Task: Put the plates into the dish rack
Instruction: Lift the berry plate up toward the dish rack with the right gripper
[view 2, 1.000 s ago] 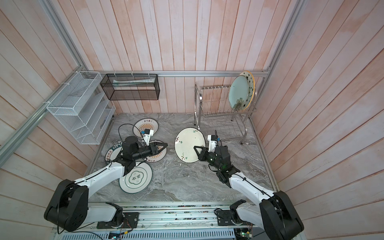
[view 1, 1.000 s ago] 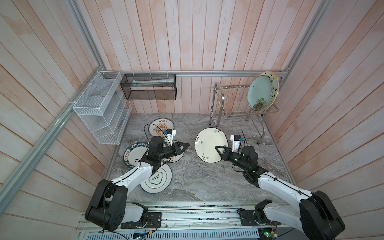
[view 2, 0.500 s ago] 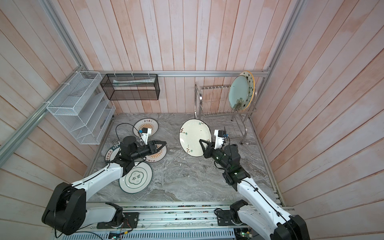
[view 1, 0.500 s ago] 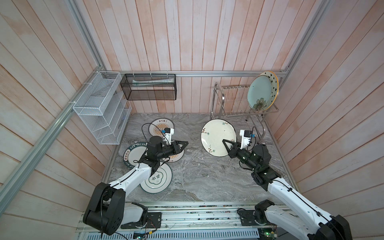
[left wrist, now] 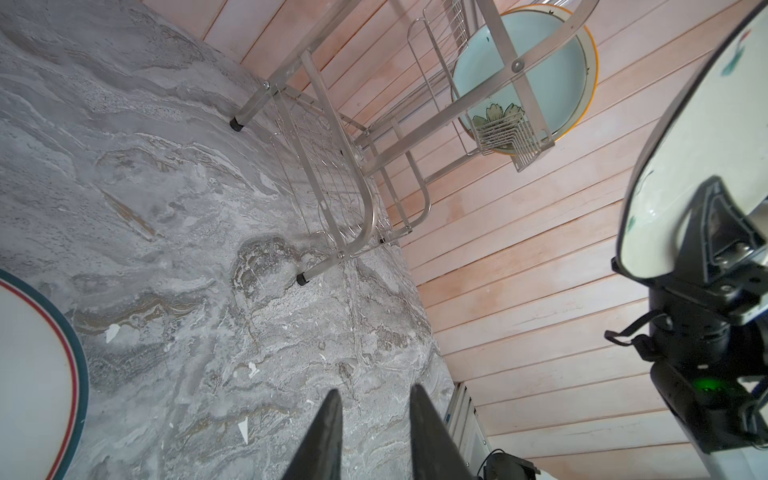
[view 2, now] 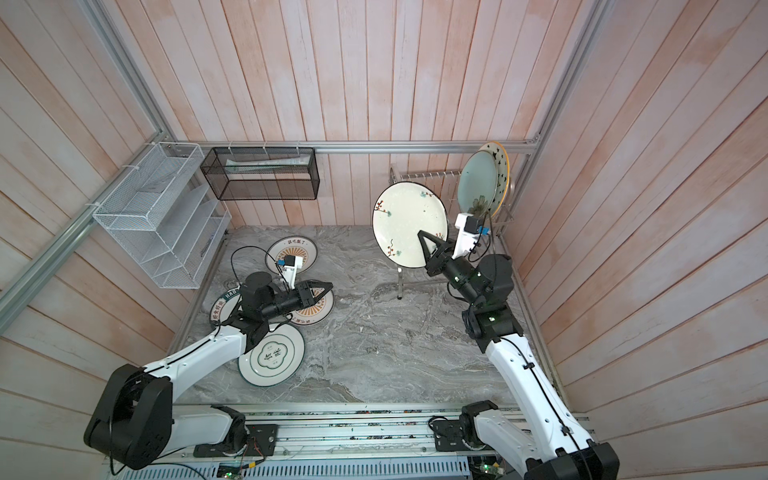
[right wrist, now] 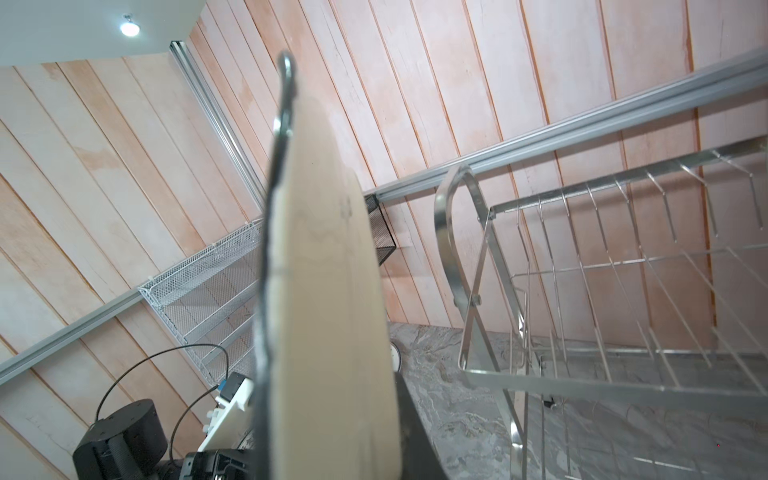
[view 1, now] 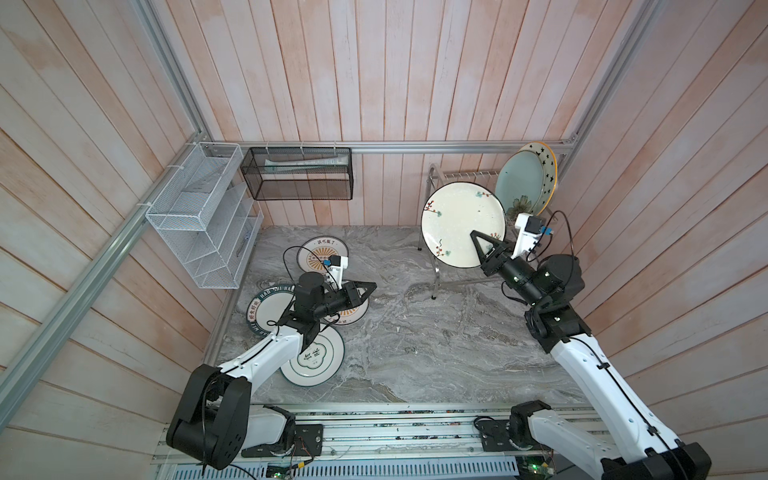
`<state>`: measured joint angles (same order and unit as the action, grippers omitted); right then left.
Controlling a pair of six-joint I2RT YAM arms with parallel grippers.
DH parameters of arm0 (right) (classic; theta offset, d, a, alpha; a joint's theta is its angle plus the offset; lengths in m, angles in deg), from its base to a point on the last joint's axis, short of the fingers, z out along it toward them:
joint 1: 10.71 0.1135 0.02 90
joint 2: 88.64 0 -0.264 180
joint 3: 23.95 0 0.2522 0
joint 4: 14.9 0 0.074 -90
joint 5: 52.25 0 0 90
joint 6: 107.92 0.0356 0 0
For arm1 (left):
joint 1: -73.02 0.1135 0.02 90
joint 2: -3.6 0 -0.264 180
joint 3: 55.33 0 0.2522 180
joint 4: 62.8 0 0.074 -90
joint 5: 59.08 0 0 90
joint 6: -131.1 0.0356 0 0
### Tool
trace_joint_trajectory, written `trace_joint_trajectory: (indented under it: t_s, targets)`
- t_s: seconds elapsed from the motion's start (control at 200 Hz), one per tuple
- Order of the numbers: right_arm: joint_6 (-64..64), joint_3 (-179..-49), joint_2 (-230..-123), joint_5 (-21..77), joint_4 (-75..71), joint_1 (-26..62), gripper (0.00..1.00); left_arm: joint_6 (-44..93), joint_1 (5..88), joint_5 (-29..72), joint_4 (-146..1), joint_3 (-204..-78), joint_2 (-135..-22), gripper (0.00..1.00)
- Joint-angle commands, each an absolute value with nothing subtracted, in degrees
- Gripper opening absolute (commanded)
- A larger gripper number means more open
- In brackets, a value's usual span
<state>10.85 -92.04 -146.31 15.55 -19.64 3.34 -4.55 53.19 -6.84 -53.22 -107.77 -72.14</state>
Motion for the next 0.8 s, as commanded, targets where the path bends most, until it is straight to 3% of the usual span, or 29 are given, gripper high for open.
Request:
trace_joint_trajectory:
  t_s: [0.0, 0.475, 0.795]
  targets:
    - [7.54, -99.27, -146.86, 15.4, -24.89, 0.52, 0.0, -4.15, 53.34, -8.72, -52.75, -109.21, -73.16, 0.3]
    - [-6.6, -119.58, -160.71, 23.56, -15.84, -10.22, 0.0, -2.29, 52.81, -7.93, -54.35, -109.1, -71.91, 0.33]
    - [-16.42, -128.9, -170.58, 31.07, -11.76, -11.72, 0.0, -1.01, 52.81, -7.75, -57.22, -109.5, -71.06, 0.34]
